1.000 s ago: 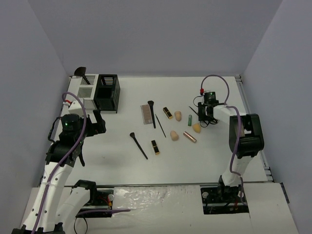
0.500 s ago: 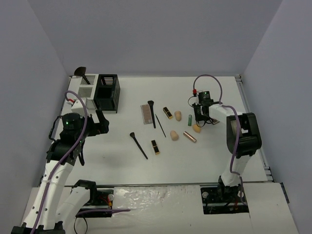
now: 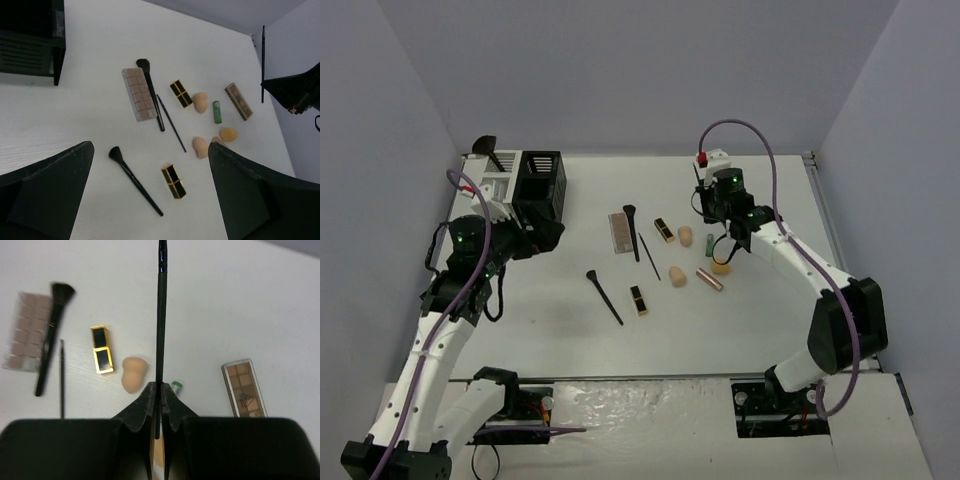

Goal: Organize the makeup

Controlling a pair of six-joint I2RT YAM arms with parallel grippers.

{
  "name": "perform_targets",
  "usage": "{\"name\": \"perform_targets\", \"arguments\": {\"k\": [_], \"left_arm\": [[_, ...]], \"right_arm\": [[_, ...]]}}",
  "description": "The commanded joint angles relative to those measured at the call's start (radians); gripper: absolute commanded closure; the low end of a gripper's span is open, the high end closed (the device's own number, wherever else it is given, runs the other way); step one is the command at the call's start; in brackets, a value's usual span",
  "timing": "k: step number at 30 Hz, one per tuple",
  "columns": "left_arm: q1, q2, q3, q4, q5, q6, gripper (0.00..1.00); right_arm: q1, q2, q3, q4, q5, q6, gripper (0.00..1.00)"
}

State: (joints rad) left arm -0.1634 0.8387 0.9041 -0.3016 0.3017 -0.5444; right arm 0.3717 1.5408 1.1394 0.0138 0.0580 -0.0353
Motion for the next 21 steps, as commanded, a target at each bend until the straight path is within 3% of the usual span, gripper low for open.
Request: {"name": "perform_targets", "arguments": {"k": [1, 9, 21], "left_arm": [[-0.086, 0.059, 0.091, 0.24, 0.025, -0.133, 0.03], [-0.318, 0.215, 0.172, 0.422, -0.095, -0.111, 0.03], [-0.451, 0.381, 0.323, 0.374, -0.283, 0.001, 0.21]], "right_arm": [[0.059, -0.177, -0.066, 0.179, -0.108, 0.043, 1.0], [0.232, -0.312, -0.233, 0.512, -0.313, 0.239, 1.0], [0.377, -0.273, -0.26, 0.672, -0.342, 0.326, 1.0]]}}
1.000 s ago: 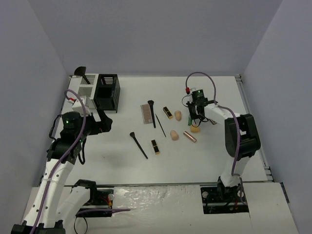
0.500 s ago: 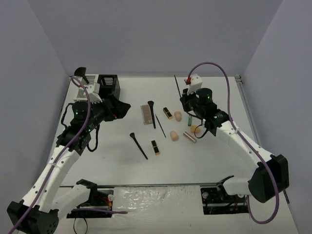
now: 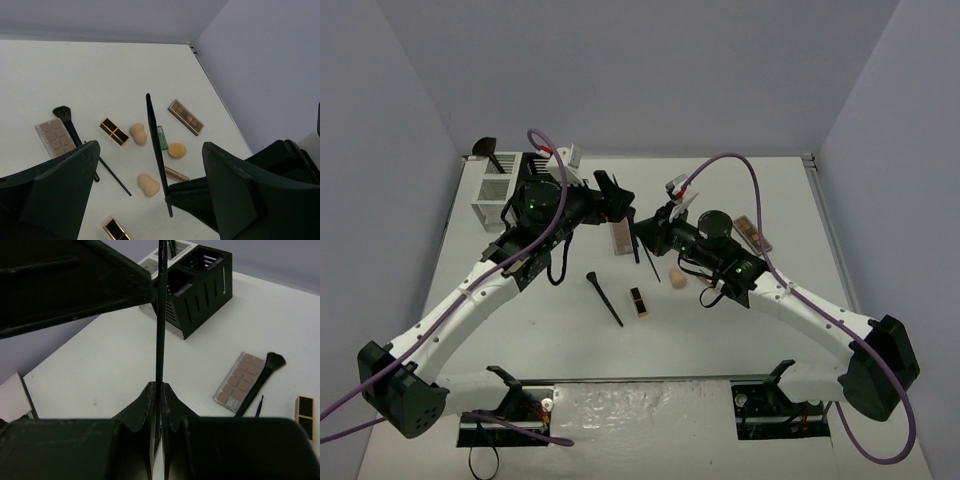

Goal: Organize the makeup

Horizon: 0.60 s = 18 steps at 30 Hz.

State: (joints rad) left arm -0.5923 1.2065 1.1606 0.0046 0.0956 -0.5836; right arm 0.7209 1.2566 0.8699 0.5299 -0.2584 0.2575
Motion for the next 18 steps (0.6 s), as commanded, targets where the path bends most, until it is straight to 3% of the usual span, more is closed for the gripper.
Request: {"name": "perform_targets", "arguments": {"k": [1, 6, 9, 14, 18], "left_arm": [[-0.026, 0.018, 0.064, 0.077, -0.076, 0.038, 0.24], [-0.045, 0.056, 0.083, 0.091, -0.071, 0.034, 0.42], [-0.052, 0.056, 0.083, 0.096, -0.072, 0.033, 0.68], [-0.05, 0.04, 0.072, 0.091, -0.086, 0.034, 0.99], [-0.05, 0.042, 0.072, 0.084, -0.086, 0.04, 1.0]], "right_arm": [[0.032, 0.016, 0.014, 0.156, -0.025, 0.031, 1.0], [0.043, 0.028, 0.013, 0.168, -0.025, 0.034, 1.0], [0.043, 0.033, 0.011, 0.172, -0.023, 0.038, 1.0], [0.045, 0.042, 0.005, 0.179, -0.012, 0.037, 0.99], [0.044, 0.063, 0.011, 0.172, 0.008, 0.026, 0.58]]}}
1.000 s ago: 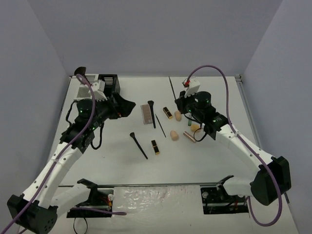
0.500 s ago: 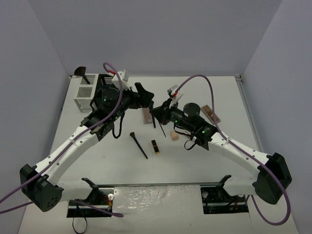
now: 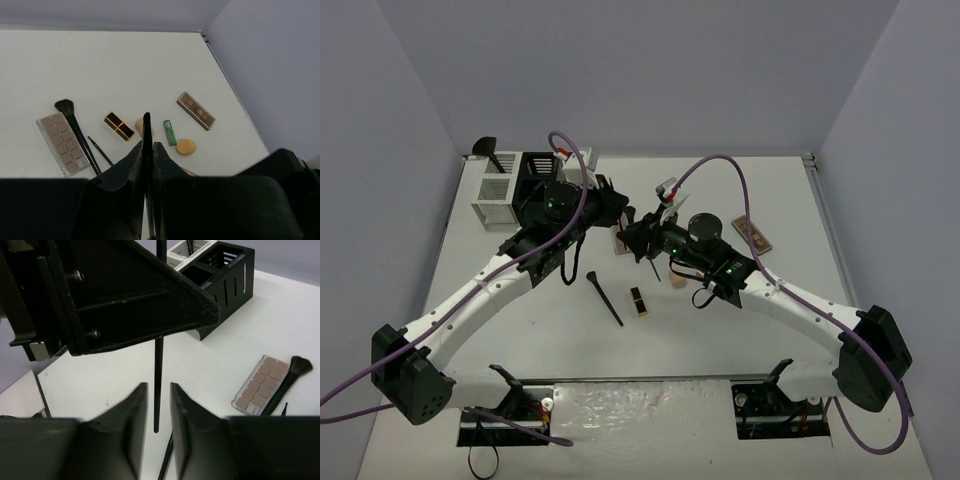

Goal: Organize the makeup

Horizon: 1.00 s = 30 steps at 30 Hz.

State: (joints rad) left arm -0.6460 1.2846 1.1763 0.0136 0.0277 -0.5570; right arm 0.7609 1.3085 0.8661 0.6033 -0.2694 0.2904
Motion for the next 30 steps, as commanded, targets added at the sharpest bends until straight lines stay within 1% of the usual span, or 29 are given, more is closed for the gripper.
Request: {"name": "perform_targets", "arguments": {"k": [1, 3, 5, 8, 9, 11, 13, 14, 15, 16, 20, 24, 27, 30], "left_arm": [[0.003, -0.034, 0.06, 0.072, -0.019, 0.017, 1.0], [0.004, -0.03, 0.066, 0.055, -0.065, 0.04, 1.0], [0.007, -0.027, 0.082, 0.04, -0.106, 0.061, 1.0], [0.029, -0.012, 0.114, 0.012, -0.195, 0.099, 1.0], [0.058, -0.002, 0.126, 0.006, -0.216, 0.106, 1.0], [0.123, 0.016, 0.146, 0.011, -0.243, 0.118, 1.0], [0.24, 0.045, 0.171, 0.059, -0.242, 0.123, 1.0], [0.249, 0.05, 0.175, 0.068, -0.241, 0.125, 1.0], [0.302, 0.062, 0.184, 0.082, -0.242, 0.131, 1.0], [0.372, 0.105, 0.21, 0.119, -0.25, 0.15, 1.0], [0.516, 0.256, 0.316, 0.244, -0.261, 0.18, 1.0], [0.612, 0.38, 0.422, 0.354, -0.237, 0.206, 1.0], [0.64, 0.473, 0.477, 0.425, -0.227, 0.237, 1.0], [0.694, 0.571, 0.518, 0.493, -0.233, 0.249, 1.0]], "right_arm": [[0.005, 0.018, 0.022, 0.094, 0.021, -0.011, 0.41], [0.003, 0.025, 0.036, 0.066, 0.033, -0.023, 0.27], [0.004, 0.026, 0.051, 0.039, 0.05, -0.04, 0.16], [-0.003, 0.008, 0.041, 0.011, 0.084, -0.066, 0.08], [-0.005, 0.001, 0.036, -0.008, 0.1, -0.082, 0.06], [-0.009, -0.013, 0.022, -0.041, 0.13, -0.113, 0.05], [-0.012, -0.031, -0.004, -0.065, 0.163, -0.144, 0.04], [-0.012, -0.034, -0.009, -0.07, 0.165, -0.153, 0.04], [-0.013, -0.04, -0.015, -0.072, 0.179, -0.161, 0.04], [-0.017, -0.045, -0.029, -0.077, 0.192, -0.171, 0.04], [-0.021, -0.037, -0.046, -0.111, 0.198, -0.204, 0.04], [-0.021, -0.017, -0.046, -0.132, 0.202, -0.221, 0.04], [-0.021, 0.007, -0.044, -0.143, 0.195, -0.231, 0.04], [-0.021, 0.023, -0.044, -0.157, 0.18, -0.24, 0.04]]}}
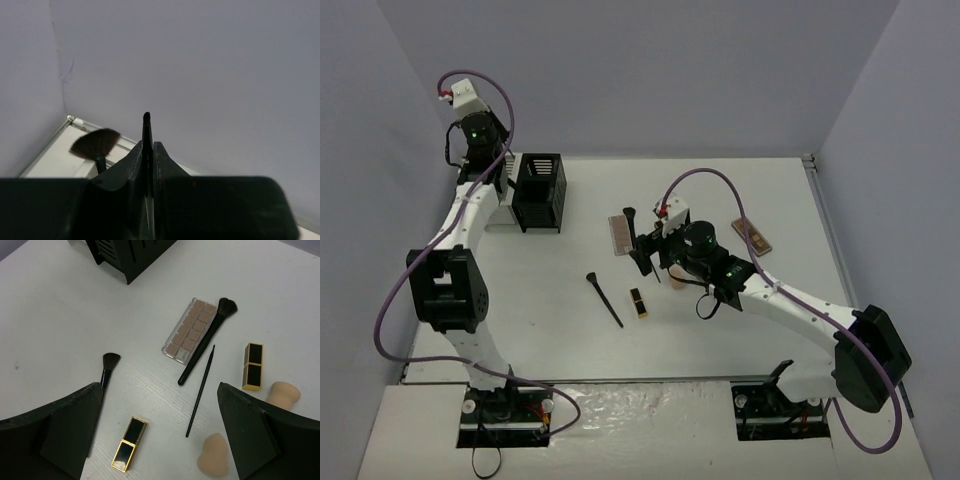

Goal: Organize the makeup

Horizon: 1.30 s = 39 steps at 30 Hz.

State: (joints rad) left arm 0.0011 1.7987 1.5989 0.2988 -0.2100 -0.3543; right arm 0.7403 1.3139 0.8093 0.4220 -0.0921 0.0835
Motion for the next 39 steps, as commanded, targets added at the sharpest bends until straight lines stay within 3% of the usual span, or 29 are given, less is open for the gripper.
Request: {"name": "perform_targets", "arguments": {"k": [1, 15, 20, 23, 29, 33, 39], "left_arm": [[0.056, 0.078, 0.109, 0.217, 0.0, 0.044, 1.0], [0.086, 0.326, 0.257, 0.237, -0.01, 0.144, 1.0], [0.089, 0.358, 0.235, 0.3, 0.0, 0.151, 0.93], [0.089, 0.363, 0.225, 0.31, 0.003, 0.15, 0.84], [0.091, 0.269, 0.119, 0.331, -0.003, 0.125, 0.46], [0.091, 0.133, 0.01, 0.344, -0.014, 0.084, 0.33], [0.088, -0.117, -0.086, 0.128, 0.003, 0.024, 0.18]], "right_arm": [[-0.001, 0.023, 0.013, 0.021, -0.003, -0.034, 0.04], [-0.001, 0.097, 0.016, -0.017, -0.005, -0.048, 0.04], [-0.001, 0.109, 0.016, -0.021, -0.005, -0.047, 0.04], [-0.001, 0.115, 0.026, -0.034, -0.002, -0.04, 0.04], [-0.002, 0.137, 0.076, -0.099, 0.068, -0.008, 0.06], [-0.004, 0.179, 0.117, -0.145, 0.128, 0.019, 0.12], [-0.022, 0.245, 0.192, -0.201, 0.169, 0.055, 0.27]]}}
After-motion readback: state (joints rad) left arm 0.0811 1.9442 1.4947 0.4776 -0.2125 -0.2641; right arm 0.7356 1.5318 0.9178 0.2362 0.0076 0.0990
